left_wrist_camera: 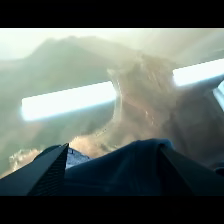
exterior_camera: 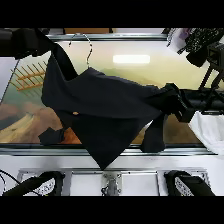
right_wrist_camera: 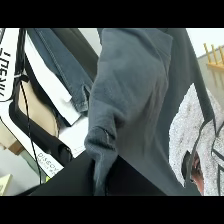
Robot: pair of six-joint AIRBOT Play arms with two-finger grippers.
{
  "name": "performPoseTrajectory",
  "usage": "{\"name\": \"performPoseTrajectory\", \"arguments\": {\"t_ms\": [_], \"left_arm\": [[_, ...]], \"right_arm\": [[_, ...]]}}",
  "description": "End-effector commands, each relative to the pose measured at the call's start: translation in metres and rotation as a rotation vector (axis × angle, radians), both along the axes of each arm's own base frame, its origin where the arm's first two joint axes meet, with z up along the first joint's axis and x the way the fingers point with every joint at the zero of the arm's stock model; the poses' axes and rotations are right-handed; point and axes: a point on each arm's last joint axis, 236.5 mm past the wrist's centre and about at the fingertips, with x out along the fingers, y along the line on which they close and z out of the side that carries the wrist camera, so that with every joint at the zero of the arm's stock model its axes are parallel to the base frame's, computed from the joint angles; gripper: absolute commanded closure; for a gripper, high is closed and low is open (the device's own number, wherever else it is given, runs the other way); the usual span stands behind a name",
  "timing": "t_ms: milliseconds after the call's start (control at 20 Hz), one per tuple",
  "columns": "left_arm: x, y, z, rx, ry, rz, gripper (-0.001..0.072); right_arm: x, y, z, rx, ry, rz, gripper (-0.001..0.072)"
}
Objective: Fold the clothes and pants, and hang the long-sleeved shirts on hangers.
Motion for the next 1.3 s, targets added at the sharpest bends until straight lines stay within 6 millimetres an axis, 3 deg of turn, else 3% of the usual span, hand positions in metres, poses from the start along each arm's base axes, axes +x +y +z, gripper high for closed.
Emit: {"name": "performPoseTrajectory", "arguments": {"t_ms": [0, 200, 350, 500, 700, 750, 850, 900, 1050, 1250], "left_arm": [[-0.009, -0.006, 0.003, -0.032, 0.016, -0.037, 0.0147], [-0.034, -0.056, 0.004, -0.230, 0.102, -0.236, 0.0147], [-0.042, -0.072, 0.015, -0.308, 0.093, -0.303, 0.0147], [-0.037, -0.062, 0.024, -0.284, 0.050, -0.279, 0.0147], [-0.026, -0.035, 0.052, -0.285, -0.053, -0.196, 0.0148], [-0.024, -0.027, 0.055, -0.282, -0.065, -0.177, 0.0183], [-0.024, -0.018, 0.055, -0.282, -0.068, -0.149, 0.0643], [-0.024, -0.014, 0.051, -0.282, -0.067, -0.134, 0.0694], [-0.024, -0.002, 0.036, -0.260, -0.064, -0.071, 0.0694], [-0.029, 0.006, 0.015, -0.249, -0.059, -0.010, 0.0694]], "right_arm": [[0.005, -0.001, 0.008, 0.033, 0.000, -0.021, 0.0704], [0.005, -0.001, 0.008, 0.033, 0.001, -0.022, 0.0704], [0.008, -0.001, 0.008, 0.034, 0.001, -0.035, 0.0704], [0.011, -0.001, 0.009, 0.035, 0.000, -0.047, 0.0704], [0.010, -0.002, 0.019, 0.077, -0.018, -0.043, 0.0704], [0.011, -0.004, 0.023, 0.095, -0.019, -0.048, 0.0705], [0.016, -0.010, 0.029, 0.119, -0.034, -0.073, 0.0704], [0.023, -0.016, 0.033, 0.131, -0.046, -0.113, 0.0704], [0.061, -0.054, 0.044, 0.139, -0.082, -0.331, 0.0704], [0.102, -0.149, 0.080, 0.122, -0.215, -0.752, 0.0705]]}}
